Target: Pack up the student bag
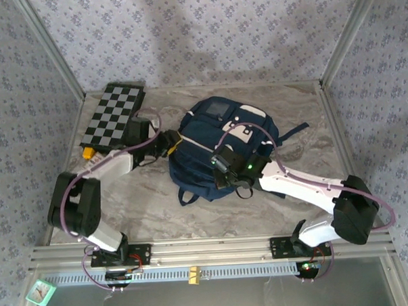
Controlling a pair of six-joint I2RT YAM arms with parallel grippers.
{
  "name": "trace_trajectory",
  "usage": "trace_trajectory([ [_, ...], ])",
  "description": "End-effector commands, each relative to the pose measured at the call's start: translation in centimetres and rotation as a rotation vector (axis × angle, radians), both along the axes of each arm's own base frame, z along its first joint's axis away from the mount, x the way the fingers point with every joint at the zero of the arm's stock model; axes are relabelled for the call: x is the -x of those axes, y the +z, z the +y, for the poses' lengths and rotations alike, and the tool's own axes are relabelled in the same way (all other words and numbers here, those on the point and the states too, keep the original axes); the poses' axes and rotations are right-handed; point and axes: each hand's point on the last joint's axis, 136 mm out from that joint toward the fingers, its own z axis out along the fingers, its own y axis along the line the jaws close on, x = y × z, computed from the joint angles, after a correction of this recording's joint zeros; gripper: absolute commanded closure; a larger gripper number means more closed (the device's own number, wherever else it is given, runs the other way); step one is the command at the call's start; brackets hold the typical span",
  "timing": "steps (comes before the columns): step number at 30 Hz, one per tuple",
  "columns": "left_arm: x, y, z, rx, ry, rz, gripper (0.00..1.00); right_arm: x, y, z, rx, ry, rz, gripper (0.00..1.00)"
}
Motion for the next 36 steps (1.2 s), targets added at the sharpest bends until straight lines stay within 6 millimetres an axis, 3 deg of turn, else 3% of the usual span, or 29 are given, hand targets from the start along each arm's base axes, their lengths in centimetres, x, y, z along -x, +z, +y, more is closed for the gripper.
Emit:
trace_trajectory([
  [1, 2.7, 2.6, -1.6, 0.027, 0.044, -0.038, 0.48, 0.1, 0.0, 0.3, -0.006, 0.0, 0.009, 1.0],
  [4, 5.2, 2.6, -3.5, 0.017, 0.089, -0.034, 0.45, 0.1, -0.2, -0.3, -0.001, -0.036, 0.01, 1.0],
  [9, 7.5, 1.8, -5.6, 0.031, 0.187, -0.011, 0.43, 0.0, -0.2, -0.8, -0.021, -0.066, -0.009, 1.0],
  [14, 7.4, 0.6, -7.3, 0.049, 0.23, 0.046, 0.42, -0.2, 0.2, -0.6, -0.028, -0.06, -0.022, 1.0],
  [20, 6.2, 1.3, -9.1, 0.097, 0.248, 0.016, 0.44, -0.1, -0.1, -0.1, -0.053, -0.054, -0.018, 1.0],
  [25, 5.7, 2.2, -10.0, 0.082, 0.239, -0.013, 0.53, -0.2, -0.7, 0.0, -0.044, -0.058, -0.007, 1.0],
  [29, 5.3, 1.7, -9.1, 0.034, 0.264, -0.015, 0.69, -0.5, -0.4, -0.7, -0.022, -0.087, -0.016, 1.0],
  [36, 4.5, 1.4, -7.8, -0.002, 0.222, -0.015, 0.95, -0.2, -0.8, -5.2, 0.117, -0.165, -0.016, 1.0],
])
